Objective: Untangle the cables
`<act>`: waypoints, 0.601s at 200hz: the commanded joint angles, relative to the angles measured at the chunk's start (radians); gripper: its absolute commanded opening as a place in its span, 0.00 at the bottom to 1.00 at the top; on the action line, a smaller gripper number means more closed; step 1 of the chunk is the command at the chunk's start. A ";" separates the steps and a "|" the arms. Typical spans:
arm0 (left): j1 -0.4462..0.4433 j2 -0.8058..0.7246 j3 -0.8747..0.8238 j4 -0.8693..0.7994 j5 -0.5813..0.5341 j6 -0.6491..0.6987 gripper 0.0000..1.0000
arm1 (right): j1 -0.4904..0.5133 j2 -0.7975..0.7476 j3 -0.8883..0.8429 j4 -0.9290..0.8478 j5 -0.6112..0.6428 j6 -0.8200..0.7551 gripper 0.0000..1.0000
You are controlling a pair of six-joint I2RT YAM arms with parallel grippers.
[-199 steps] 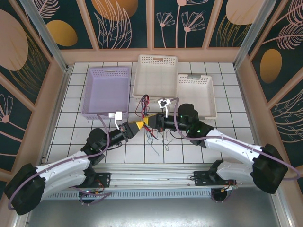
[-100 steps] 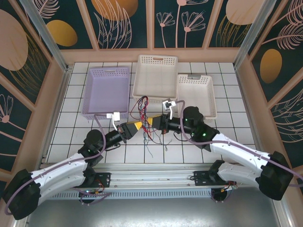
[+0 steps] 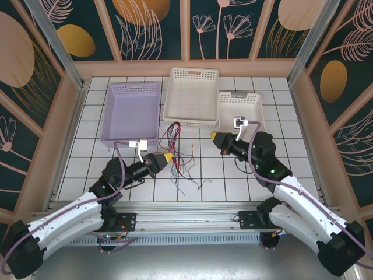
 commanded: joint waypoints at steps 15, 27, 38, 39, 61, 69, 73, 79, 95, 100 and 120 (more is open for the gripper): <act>0.000 0.018 0.024 -0.008 0.009 0.016 0.00 | 0.097 0.036 -0.004 0.090 -0.159 -0.043 0.04; -0.001 0.042 0.025 0.028 0.018 0.007 0.00 | 0.157 0.060 0.002 0.115 -0.130 -0.070 0.27; -0.001 0.069 0.024 0.059 0.028 -0.001 0.00 | 0.201 0.087 -0.002 0.166 -0.126 -0.074 0.45; -0.002 0.071 0.025 0.062 0.030 -0.001 0.00 | 0.203 0.090 -0.002 0.170 -0.127 -0.074 0.46; 0.000 0.113 0.036 0.105 0.050 -0.009 0.00 | 0.244 0.156 -0.009 0.262 -0.131 -0.051 0.61; 0.000 0.121 0.040 0.114 0.053 -0.010 0.00 | 0.249 0.183 -0.007 0.277 -0.135 -0.047 0.63; 0.000 0.123 0.042 0.119 0.054 -0.012 0.00 | 0.253 0.198 -0.005 0.282 -0.136 -0.046 0.63; 0.000 0.126 0.045 0.125 0.057 -0.012 0.00 | 0.257 0.218 -0.003 0.288 -0.136 -0.046 0.63; -0.001 0.133 0.049 0.149 0.068 -0.015 0.00 | 0.266 0.277 0.003 0.318 -0.133 -0.033 0.63; -0.002 0.136 0.048 0.155 0.071 -0.019 0.00 | 0.269 0.295 0.009 0.323 -0.131 -0.030 0.63; 0.000 0.149 0.046 0.180 0.083 -0.030 0.00 | 0.282 0.354 0.035 0.326 -0.116 -0.036 0.61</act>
